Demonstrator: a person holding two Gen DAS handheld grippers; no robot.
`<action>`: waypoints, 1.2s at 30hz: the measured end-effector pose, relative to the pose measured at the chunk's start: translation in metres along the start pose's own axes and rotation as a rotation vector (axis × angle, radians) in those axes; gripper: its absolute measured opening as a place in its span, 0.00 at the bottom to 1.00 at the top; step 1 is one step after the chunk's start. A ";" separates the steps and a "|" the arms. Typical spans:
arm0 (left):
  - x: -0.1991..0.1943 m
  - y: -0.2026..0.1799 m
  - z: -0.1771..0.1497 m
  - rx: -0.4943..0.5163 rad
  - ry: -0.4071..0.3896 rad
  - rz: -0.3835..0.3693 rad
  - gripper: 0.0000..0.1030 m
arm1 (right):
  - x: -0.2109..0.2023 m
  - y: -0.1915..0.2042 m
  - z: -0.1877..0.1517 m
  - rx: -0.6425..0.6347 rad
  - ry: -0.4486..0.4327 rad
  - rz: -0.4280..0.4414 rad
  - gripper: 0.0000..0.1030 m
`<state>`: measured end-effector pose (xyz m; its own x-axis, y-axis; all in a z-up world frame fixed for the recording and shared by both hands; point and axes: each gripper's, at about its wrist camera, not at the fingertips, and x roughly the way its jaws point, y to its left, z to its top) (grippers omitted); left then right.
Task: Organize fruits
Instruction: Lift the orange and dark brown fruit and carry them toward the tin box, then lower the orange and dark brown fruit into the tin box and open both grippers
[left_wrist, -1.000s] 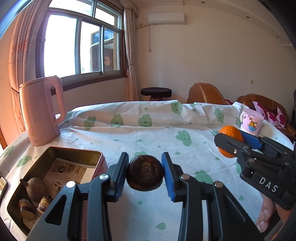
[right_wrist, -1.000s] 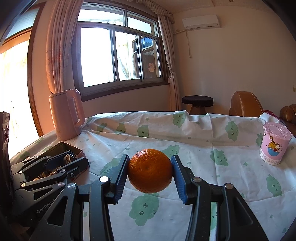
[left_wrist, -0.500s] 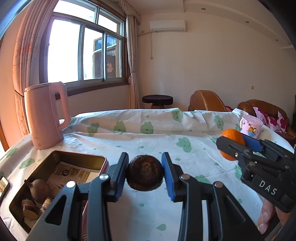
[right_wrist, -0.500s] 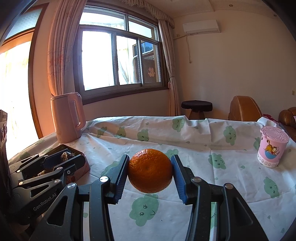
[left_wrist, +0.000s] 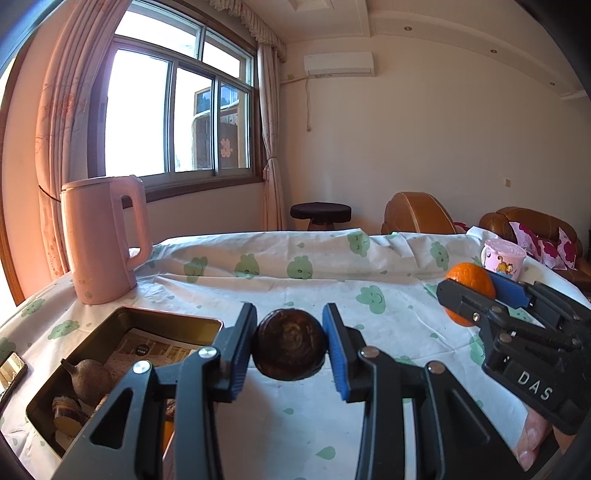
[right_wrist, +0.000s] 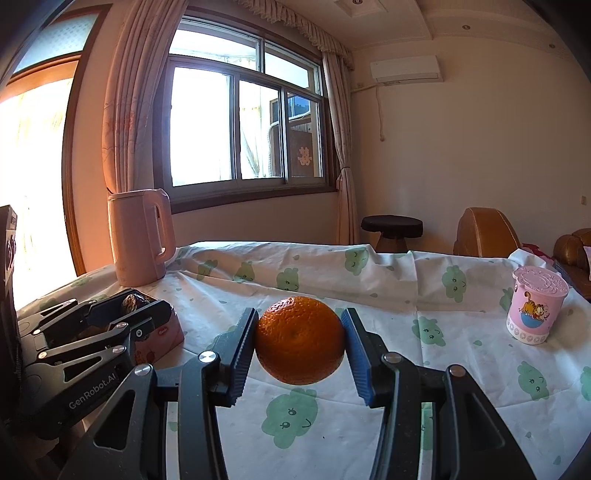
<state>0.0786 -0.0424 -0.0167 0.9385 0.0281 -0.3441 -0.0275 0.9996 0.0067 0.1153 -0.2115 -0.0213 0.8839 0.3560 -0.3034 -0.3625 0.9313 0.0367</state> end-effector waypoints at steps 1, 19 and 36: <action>-0.001 0.001 -0.001 -0.003 0.000 0.004 0.38 | -0.001 0.001 0.000 -0.006 -0.002 -0.001 0.47; -0.033 0.066 -0.005 -0.068 0.059 0.094 0.38 | 0.033 0.051 0.000 -0.023 0.150 0.154 0.47; -0.047 0.124 -0.007 -0.118 0.079 0.184 0.38 | 0.055 0.122 0.022 -0.072 0.173 0.285 0.47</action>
<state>0.0288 0.0799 -0.0064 0.8843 0.2045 -0.4197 -0.2396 0.9704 -0.0320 0.1262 -0.0771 -0.0128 0.6830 0.5769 -0.4480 -0.6132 0.7861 0.0774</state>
